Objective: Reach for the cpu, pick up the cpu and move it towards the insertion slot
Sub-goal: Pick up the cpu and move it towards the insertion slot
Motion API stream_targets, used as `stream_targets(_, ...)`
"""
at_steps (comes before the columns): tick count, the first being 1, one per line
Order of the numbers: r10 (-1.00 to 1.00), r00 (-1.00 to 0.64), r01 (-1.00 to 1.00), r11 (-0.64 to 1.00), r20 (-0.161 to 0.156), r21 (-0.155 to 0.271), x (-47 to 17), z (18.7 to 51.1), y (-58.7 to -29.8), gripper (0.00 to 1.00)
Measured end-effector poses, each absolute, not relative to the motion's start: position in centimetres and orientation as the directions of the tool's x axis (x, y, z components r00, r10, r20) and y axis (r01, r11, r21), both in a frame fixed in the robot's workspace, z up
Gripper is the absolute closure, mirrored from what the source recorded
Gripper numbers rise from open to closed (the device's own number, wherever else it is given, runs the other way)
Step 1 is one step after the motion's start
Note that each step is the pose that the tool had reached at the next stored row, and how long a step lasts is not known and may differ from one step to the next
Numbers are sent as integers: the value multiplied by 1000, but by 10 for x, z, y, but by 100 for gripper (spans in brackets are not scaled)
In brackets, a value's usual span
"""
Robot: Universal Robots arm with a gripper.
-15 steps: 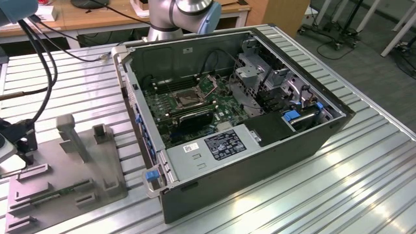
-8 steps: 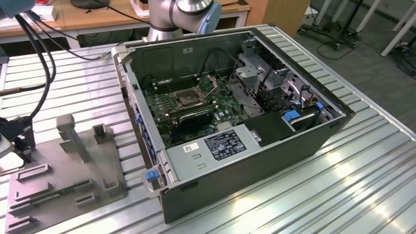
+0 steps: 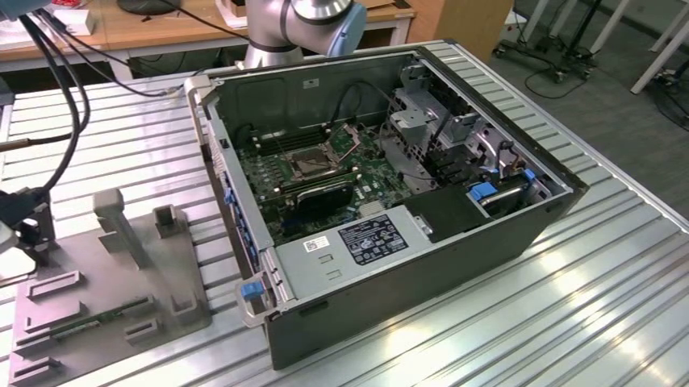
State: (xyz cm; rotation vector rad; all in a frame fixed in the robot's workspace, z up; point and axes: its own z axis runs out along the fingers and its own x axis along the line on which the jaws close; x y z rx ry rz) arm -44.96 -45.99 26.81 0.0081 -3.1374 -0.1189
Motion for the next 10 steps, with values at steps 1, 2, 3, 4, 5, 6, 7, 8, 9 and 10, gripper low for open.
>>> stream_targets(1,-5,-1000,-5,997,2,76,-450,269,-460,46)
stream_targets(2,-5,-1000,-5,997,2,76,-450,270,-460,46)
stream_targets(3,-5,-1000,-5,997,2,76,-450,271,-460,46)
stream_targets(4,-5,-1000,-5,997,2,76,-450,272,-460,46)
stream_targets(5,-5,-1000,-5,997,2,76,-450,273,-460,46)
stream_targets(6,-5,-1000,-5,997,2,76,-450,273,-460,46)
stream_targets(7,-5,-1000,-5,997,2,76,-450,274,-460,46)
stream_targets(8,-5,-1000,-5,997,2,76,-450,275,-460,46)
stream_targets(9,-5,-1000,-5,997,2,76,-450,275,-460,46)
stream_targets(10,-5,-1000,-5,997,2,76,-450,276,-460,46)
